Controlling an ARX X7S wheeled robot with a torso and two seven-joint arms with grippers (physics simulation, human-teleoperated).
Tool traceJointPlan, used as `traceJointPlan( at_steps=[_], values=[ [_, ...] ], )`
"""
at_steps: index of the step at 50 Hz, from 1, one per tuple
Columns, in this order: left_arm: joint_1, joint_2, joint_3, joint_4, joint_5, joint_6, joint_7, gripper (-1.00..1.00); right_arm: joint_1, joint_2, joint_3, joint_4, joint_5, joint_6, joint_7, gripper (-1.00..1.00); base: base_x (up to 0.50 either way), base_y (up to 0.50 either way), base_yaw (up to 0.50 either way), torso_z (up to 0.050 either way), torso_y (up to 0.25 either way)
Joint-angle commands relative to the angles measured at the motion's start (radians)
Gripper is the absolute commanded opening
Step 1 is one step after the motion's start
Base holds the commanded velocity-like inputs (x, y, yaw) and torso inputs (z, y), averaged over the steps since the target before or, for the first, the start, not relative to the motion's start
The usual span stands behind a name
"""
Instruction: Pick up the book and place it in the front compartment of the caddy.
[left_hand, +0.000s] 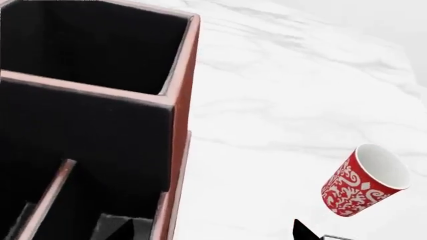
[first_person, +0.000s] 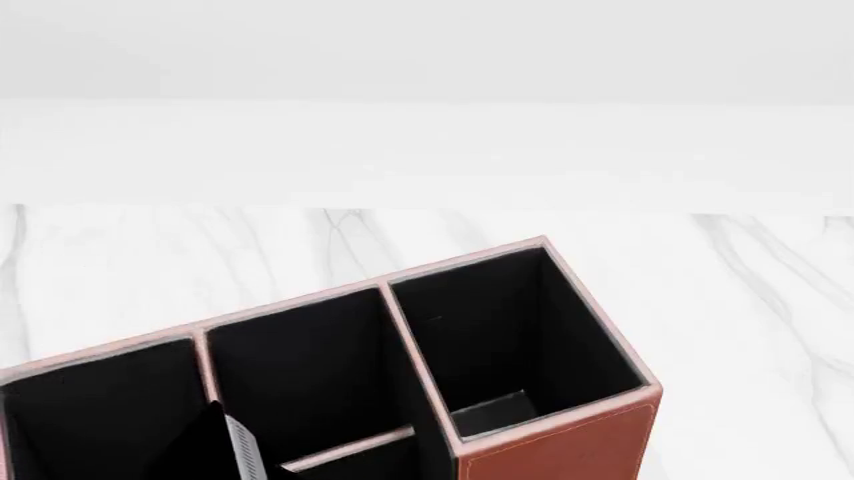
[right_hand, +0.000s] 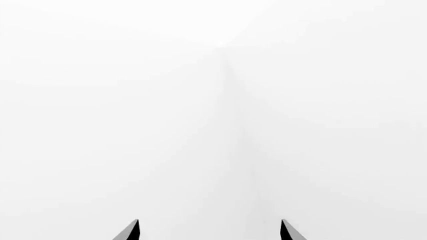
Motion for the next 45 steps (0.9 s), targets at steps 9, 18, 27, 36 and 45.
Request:
traceJointPlan(
  at_steps=[9,18,27,36,45],
  values=[
    [0.016,-0.018,0.1,-0.006,0.097,0.058,0.034,1.0,0.003,0.008,-0.016,0.003,-0.013,0.006,0.007,1.0,0.0,0.0,0.0,0.0,0.0],
    [0.015,-0.02,0.132,0.005,0.118,0.066,0.041,1.0,0.001,0.011,-0.018,0.007,-0.014,0.0,0.012,1.0,0.0,0.0,0.0,0.0,0.0],
    [-0.005,-0.02,0.126,0.047,0.096,0.038,0.03,1.0,0.007,0.02,-0.021,0.003,-0.012,0.014,0.016,1.0,0.0,0.0,0.0,0.0,0.0],
    [-0.01,-0.014,0.1,0.1,0.064,0.006,-0.012,1.0,0.016,0.026,-0.026,0.005,-0.013,0.026,0.021,1.0,0.0,0.0,0.0,0.0,0.0],
    [0.014,0.033,0.103,0.145,0.056,-0.033,-0.105,1.0,0.015,0.031,-0.024,0.005,-0.009,0.027,0.026,1.0,0.0,0.0,0.0,0.0,0.0]
  ],
)
